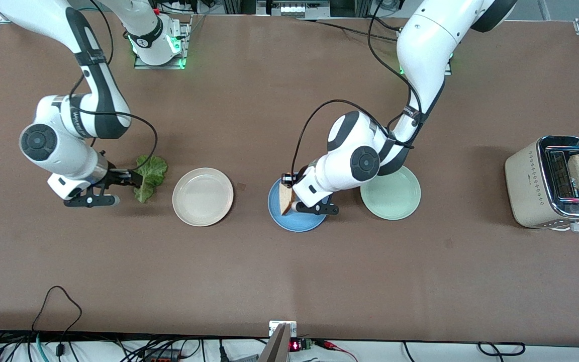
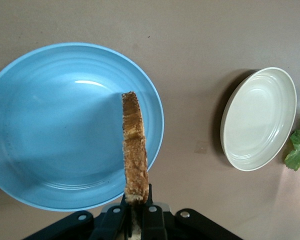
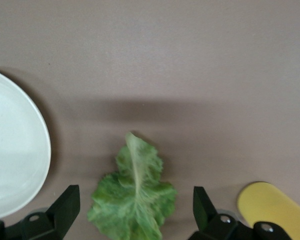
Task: Make sandwich in blue plate with both arms
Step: 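Lower the bread onto the blue plate while the right gripper grasps lettuce, then lift the lettuce with the right gripper while the left gripper withdraws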
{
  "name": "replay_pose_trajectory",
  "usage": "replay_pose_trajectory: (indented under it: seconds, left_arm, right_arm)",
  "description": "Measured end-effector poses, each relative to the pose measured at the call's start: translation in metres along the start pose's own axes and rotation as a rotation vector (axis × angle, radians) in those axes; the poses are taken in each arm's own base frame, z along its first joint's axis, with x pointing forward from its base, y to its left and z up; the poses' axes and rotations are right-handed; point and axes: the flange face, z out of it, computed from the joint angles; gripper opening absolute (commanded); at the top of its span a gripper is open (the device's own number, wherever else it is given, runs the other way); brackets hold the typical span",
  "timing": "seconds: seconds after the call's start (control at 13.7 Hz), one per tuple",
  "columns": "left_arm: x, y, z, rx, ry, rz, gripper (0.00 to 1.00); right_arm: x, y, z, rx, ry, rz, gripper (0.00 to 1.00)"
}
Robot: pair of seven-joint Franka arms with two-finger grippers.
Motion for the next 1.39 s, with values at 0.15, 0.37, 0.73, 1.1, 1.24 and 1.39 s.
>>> replay_pose_trajectory:
  seconds: [0.15, 0.37, 0.73, 1.1, 1.24, 1.39]
  left_arm:
    - [0.001, -0.002, 0.002, 0.002, -0.001, 0.006, 0.25]
    - [0.003, -0.007, 0.003, 0.007, -0.001, 0.014, 0.73]
    - [0.007, -0.03, 0.016, 0.033, -0.023, 0.101, 1.0]
    - [0.02, -0.068, 0.012, 0.044, -0.047, 0.14, 1.0]
    - [0.018, -0.068, 0.004, 0.048, -0.073, 0.14, 1.0]
    - [0.023, -0.078, -0.023, 0.078, -0.08, 0.14, 1.0]
  right_arm:
    - [0.001, -0.011, 0.016, -0.004, -0.004, 0.016, 1.0]
    - [0.002, -0.015, 0.032, -0.007, -0.007, 0.023, 1.0]
    - [0.003, -0.013, 0.072, -0.015, -0.005, 0.026, 0.95]
    - [0.0, -0.011, 0.086, -0.018, -0.016, 0.028, 0.59]
    - [0.0, -0.01, 0.086, -0.018, -0.017, 0.029, 0.44]
    - [0.0, -0.01, 0.087, -0.018, -0.017, 0.028, 0.29]
